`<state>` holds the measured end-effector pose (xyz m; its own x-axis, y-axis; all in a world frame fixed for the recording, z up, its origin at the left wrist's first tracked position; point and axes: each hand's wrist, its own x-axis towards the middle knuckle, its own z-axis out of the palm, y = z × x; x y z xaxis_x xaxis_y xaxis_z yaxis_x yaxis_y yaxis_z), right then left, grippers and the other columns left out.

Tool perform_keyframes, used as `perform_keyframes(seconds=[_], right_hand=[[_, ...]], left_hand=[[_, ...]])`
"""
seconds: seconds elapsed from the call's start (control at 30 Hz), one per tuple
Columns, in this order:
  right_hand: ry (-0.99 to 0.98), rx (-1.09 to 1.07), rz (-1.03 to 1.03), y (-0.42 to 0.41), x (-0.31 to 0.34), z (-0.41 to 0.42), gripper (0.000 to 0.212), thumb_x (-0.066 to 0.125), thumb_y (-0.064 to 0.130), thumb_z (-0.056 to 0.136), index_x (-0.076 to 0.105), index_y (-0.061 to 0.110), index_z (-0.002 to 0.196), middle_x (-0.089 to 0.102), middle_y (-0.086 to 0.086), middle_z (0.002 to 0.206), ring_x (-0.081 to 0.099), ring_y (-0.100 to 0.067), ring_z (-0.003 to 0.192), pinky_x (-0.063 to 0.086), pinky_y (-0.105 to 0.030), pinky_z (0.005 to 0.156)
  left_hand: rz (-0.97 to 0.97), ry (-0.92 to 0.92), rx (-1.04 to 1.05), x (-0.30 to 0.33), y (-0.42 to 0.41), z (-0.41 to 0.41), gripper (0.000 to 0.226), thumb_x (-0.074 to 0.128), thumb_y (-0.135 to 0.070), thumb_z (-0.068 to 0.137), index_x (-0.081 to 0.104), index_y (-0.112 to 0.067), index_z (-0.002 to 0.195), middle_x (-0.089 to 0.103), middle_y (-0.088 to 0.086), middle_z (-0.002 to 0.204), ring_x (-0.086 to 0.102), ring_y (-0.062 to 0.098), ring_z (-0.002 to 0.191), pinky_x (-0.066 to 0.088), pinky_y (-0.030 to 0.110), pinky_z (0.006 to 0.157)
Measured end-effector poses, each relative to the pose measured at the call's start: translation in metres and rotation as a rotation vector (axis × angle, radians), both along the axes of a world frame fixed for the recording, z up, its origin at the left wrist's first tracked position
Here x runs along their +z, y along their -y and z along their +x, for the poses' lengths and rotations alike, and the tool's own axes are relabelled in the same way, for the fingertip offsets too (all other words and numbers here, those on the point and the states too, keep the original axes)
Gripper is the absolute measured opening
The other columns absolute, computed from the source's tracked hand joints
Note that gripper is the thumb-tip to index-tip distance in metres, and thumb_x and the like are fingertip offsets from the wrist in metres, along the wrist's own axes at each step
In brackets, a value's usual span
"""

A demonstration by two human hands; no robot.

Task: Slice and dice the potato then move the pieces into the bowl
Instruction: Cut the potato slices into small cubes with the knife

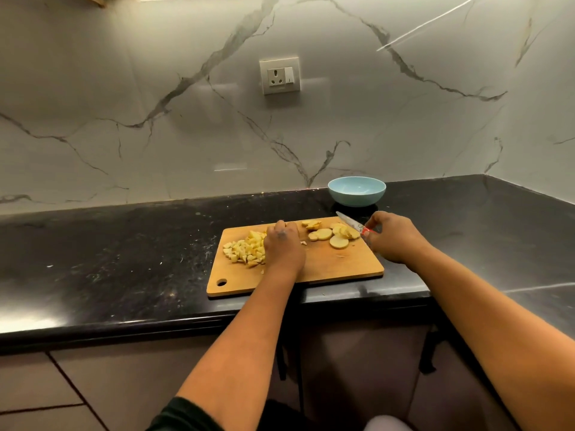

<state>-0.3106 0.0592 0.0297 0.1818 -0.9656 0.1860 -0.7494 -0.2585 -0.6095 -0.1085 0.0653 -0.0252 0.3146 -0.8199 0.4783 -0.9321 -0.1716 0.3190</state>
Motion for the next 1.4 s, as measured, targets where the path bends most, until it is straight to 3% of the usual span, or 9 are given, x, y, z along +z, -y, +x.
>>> perform_keyframes(seconds=[0.1, 0.2, 0.27, 0.4, 0.63, 1.13, 1.27, 1.4], right_hand=[[0.065, -0.024, 0.0, 0.005, -0.002, -0.004, 0.015, 0.06, 0.023, 0.094, 0.06, 0.016, 0.107, 0.063, -0.006, 0.106, 0.064, -0.023, 0.094, 0.054, -0.042, 0.088], [0.068, -0.028, 0.025, 0.009, -0.006, -0.005, 0.012, 0.061, 0.025, 0.094, 0.059, 0.018, 0.104, 0.063, -0.005, 0.103, 0.063, -0.022, 0.093, 0.055, -0.041, 0.086], [0.062, -0.023, 0.045, 0.011, -0.007, -0.005, 0.012, 0.061, 0.024, 0.094, 0.059, 0.018, 0.104, 0.063, -0.006, 0.099, 0.062, -0.022, 0.093, 0.056, -0.04, 0.084], [0.096, -0.023, 0.051, 0.015, -0.007, -0.005, 0.013, 0.062, 0.024, 0.093, 0.059, 0.019, 0.104, 0.064, -0.006, 0.099, 0.063, -0.023, 0.094, 0.056, -0.041, 0.085], [0.107, -0.019, 0.034, 0.022, -0.01, -0.006, 0.012, 0.061, 0.027, 0.094, 0.06, 0.019, 0.103, 0.064, -0.006, 0.099, 0.063, -0.023, 0.093, 0.056, -0.042, 0.085], [0.104, -0.005, 0.032, 0.019, -0.01, -0.004, 0.011, 0.061, 0.025, 0.094, 0.06, 0.019, 0.103, 0.062, -0.005, 0.103, 0.062, -0.022, 0.094, 0.055, -0.039, 0.084], [0.09, 0.018, 0.057, 0.014, -0.007, -0.001, 0.012, 0.061, 0.024, 0.094, 0.059, 0.02, 0.105, 0.064, -0.007, 0.101, 0.062, -0.02, 0.09, 0.051, -0.029, 0.072], [0.014, 0.084, 0.125, 0.004, 0.0, 0.005, 0.016, 0.058, 0.022, 0.096, 0.057, 0.019, 0.112, 0.064, -0.006, 0.094, 0.06, -0.01, 0.073, 0.044, -0.02, 0.053]], left_hand=[[0.055, 0.038, -0.027, 0.007, 0.002, -0.01, 0.023, 0.045, -0.014, 0.1, 0.059, -0.015, 0.118, 0.06, 0.008, 0.115, 0.049, 0.024, 0.11, 0.043, 0.035, 0.094], [0.13, 0.094, -0.08, 0.016, 0.01, -0.026, 0.028, 0.038, -0.018, 0.103, 0.055, -0.016, 0.124, 0.062, 0.009, 0.118, 0.048, 0.026, 0.112, 0.04, 0.037, 0.094], [0.209, 0.09, -0.124, 0.019, 0.017, -0.036, 0.031, 0.045, -0.03, 0.102, 0.052, -0.018, 0.13, 0.059, 0.009, 0.127, 0.044, 0.027, 0.12, 0.037, 0.039, 0.098], [0.383, 0.04, -0.182, 0.017, 0.028, -0.048, 0.065, 0.061, -0.052, 0.09, 0.038, -0.022, 0.143, 0.045, 0.012, 0.145, 0.03, 0.03, 0.137, 0.028, 0.048, 0.108], [0.316, -0.004, -0.185, 0.017, 0.031, -0.055, 0.067, 0.065, -0.046, 0.089, 0.035, -0.023, 0.144, 0.042, 0.013, 0.144, 0.03, 0.03, 0.137, 0.027, 0.048, 0.11], [0.507, -0.064, -0.13, 0.018, 0.044, -0.062, 0.072, 0.061, -0.049, 0.09, 0.031, -0.018, 0.147, 0.039, 0.012, 0.151, 0.022, 0.036, 0.143, 0.017, 0.063, 0.114], [0.457, -0.031, -0.133, 0.013, 0.027, -0.053, 0.067, 0.059, -0.055, 0.088, 0.041, -0.019, 0.141, 0.041, 0.011, 0.149, 0.024, 0.034, 0.141, 0.022, 0.056, 0.114], [0.337, -0.067, -0.023, -0.003, 0.002, -0.038, 0.065, 0.056, -0.061, 0.085, 0.046, -0.022, 0.136, 0.043, 0.007, 0.146, 0.031, 0.03, 0.135, 0.029, 0.05, 0.106]])
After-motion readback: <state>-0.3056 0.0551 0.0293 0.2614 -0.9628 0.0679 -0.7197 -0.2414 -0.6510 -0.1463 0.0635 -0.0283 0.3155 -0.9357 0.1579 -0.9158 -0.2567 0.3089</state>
